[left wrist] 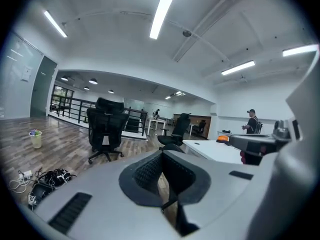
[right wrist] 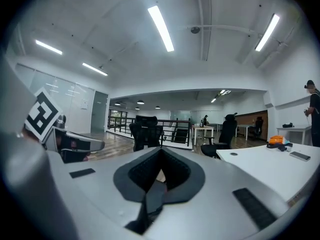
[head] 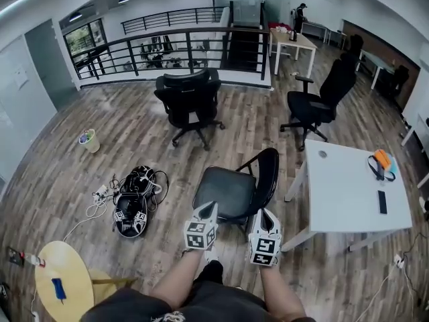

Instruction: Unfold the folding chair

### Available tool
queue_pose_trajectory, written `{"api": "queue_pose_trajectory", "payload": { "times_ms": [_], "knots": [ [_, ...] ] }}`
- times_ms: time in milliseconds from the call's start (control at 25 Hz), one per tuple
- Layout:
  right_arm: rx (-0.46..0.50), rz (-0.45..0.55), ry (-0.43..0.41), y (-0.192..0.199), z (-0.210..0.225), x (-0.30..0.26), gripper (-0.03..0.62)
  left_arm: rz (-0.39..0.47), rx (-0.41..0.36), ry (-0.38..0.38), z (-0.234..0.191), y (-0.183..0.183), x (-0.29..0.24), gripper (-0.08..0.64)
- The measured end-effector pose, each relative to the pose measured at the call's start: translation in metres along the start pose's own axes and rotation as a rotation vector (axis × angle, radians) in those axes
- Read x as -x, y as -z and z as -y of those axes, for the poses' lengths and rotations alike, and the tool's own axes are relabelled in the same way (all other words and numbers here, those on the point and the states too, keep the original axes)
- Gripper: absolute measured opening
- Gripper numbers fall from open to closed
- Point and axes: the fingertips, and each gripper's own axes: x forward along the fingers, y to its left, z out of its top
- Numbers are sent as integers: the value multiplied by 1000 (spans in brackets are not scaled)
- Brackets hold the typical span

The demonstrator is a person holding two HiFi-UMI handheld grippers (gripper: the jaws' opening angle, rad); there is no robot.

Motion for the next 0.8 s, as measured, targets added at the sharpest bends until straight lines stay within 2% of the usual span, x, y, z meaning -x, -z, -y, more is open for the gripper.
{"api": "queue_pose_trajectory", "payload": {
  "times_ms": [160,400,800],
  "knots": [
    [16,30,-5,-11,-2,17,14,16,-28,-22,6,-2,24,5],
    [54,53,-25,-19,-12,42,14,49,-116,-29,22,-13,54,5],
    [36,57,-13,-11,-9,62,14,46,-130,-13,40,-9,65,5]
  ]
}}
